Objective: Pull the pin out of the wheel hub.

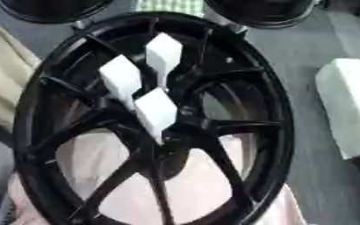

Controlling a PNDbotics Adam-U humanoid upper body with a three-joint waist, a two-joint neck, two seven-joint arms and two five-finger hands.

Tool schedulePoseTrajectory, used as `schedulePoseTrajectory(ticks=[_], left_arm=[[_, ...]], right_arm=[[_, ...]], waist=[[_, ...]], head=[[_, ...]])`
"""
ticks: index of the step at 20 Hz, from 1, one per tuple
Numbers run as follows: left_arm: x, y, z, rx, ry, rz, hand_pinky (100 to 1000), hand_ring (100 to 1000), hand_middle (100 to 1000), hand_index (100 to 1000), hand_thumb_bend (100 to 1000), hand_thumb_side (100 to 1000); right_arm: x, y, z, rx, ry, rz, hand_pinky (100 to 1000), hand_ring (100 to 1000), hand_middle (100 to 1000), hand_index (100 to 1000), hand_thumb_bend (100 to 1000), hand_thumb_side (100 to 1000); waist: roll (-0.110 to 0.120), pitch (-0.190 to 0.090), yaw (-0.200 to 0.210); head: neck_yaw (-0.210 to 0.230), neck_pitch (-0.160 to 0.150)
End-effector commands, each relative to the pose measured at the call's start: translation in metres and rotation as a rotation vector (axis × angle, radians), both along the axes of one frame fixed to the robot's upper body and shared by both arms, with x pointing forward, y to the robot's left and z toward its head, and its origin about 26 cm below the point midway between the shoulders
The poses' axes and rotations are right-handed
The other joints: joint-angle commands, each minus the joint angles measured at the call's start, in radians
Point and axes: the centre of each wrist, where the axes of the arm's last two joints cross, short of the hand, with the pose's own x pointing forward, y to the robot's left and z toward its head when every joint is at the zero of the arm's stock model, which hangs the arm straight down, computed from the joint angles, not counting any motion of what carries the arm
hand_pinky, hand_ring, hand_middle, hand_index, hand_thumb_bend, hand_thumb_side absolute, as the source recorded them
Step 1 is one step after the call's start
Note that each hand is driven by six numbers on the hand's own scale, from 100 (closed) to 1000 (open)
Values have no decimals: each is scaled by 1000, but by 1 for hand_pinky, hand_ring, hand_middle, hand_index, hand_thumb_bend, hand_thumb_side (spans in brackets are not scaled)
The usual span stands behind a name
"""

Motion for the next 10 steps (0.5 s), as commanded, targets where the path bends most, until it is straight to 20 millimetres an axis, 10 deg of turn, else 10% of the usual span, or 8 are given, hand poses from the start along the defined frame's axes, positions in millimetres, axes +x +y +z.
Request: schedulePoseTrajectory(ticks=[1, 10], left_arm=[[-4, 3, 7, 33, -19, 2, 576, 472, 446, 657, 347, 664], [-11, 19, 22, 211, -42, 65, 574, 477, 455, 673, 316, 630]], right_arm=[[-7, -2, 4, -40, -4, -22, 775, 569, 507, 537, 402, 272], [-11, -11, -3, -102, 36, -43, 770, 560, 503, 536, 394, 276]], waist=[[4, -38, 6], [1, -68, 23]], head=[[9, 18], [9, 75]])
